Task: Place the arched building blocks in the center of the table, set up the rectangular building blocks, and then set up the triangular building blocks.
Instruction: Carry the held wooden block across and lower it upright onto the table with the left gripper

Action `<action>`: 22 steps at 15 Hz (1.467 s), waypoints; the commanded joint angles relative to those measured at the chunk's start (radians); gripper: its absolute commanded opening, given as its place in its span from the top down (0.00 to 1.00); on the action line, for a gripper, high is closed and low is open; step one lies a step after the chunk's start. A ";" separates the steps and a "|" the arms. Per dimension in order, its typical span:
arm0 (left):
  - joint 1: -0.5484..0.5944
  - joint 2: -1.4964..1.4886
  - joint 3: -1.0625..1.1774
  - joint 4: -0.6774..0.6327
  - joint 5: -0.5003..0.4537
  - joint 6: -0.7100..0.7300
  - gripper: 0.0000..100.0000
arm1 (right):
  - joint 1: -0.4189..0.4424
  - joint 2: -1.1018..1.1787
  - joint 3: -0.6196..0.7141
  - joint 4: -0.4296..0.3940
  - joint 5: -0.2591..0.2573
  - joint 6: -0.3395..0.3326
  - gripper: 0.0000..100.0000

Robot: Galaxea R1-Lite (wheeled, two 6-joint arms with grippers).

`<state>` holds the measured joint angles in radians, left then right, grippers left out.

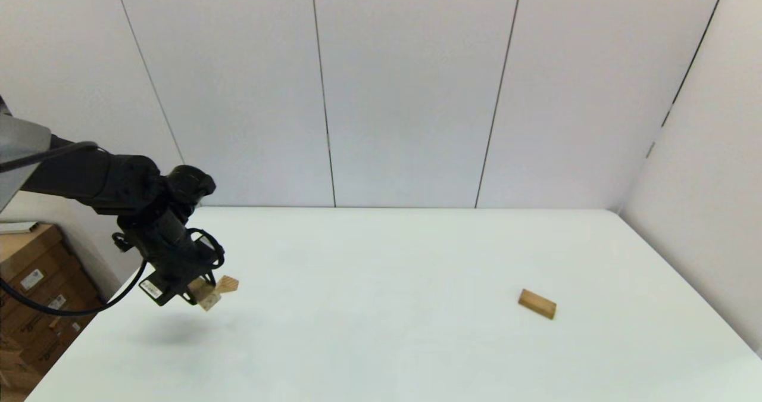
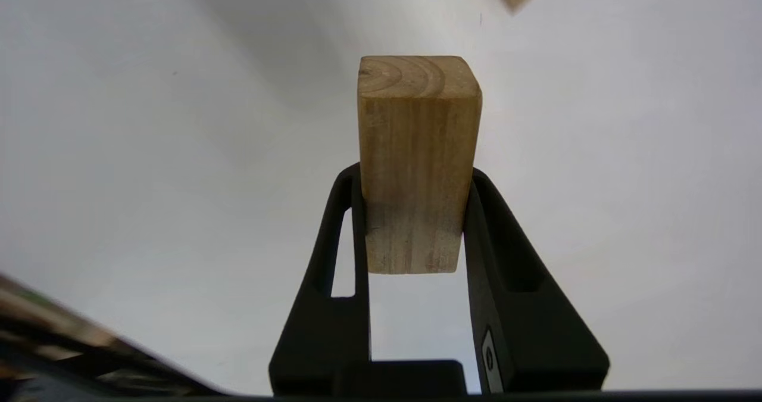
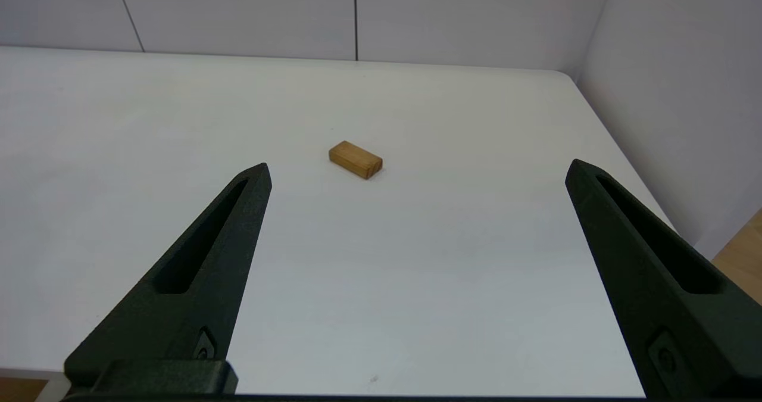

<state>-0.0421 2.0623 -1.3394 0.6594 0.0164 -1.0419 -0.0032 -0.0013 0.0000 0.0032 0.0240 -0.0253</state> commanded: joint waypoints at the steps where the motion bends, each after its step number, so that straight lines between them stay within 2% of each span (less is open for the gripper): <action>1: -0.090 -0.084 -0.001 0.152 -0.003 0.298 1.00 | 0.000 0.000 0.002 0.000 0.001 -0.001 0.00; 4: -0.163 -0.128 -0.007 0.295 -0.003 0.698 1.00 | 0.000 0.000 0.002 0.000 0.001 -0.001 0.00; 8: -0.257 -0.139 -0.015 0.307 -0.023 1.089 1.00 | 0.000 0.000 0.002 0.000 0.001 0.001 0.00; 12: -0.301 -0.110 -0.047 0.301 -0.023 1.438 1.00 | 0.000 0.000 0.002 0.000 0.001 -0.001 0.00; 14: -0.340 -0.057 -0.095 0.301 -0.023 1.545 1.00 | 0.000 0.000 0.002 0.000 0.001 -0.001 0.00; 19: -0.452 0.051 -0.228 0.298 -0.027 1.700 1.00 | 0.000 0.000 0.002 0.000 0.001 -0.001 0.00; 22: -0.522 0.125 -0.330 0.298 -0.168 1.723 1.00 | 0.000 0.000 0.002 0.000 0.001 -0.001 0.00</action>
<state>-0.5162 2.1123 -1.6015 0.9515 -0.0691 0.6730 -0.0032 -0.0013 0.0000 0.0032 0.0240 -0.0257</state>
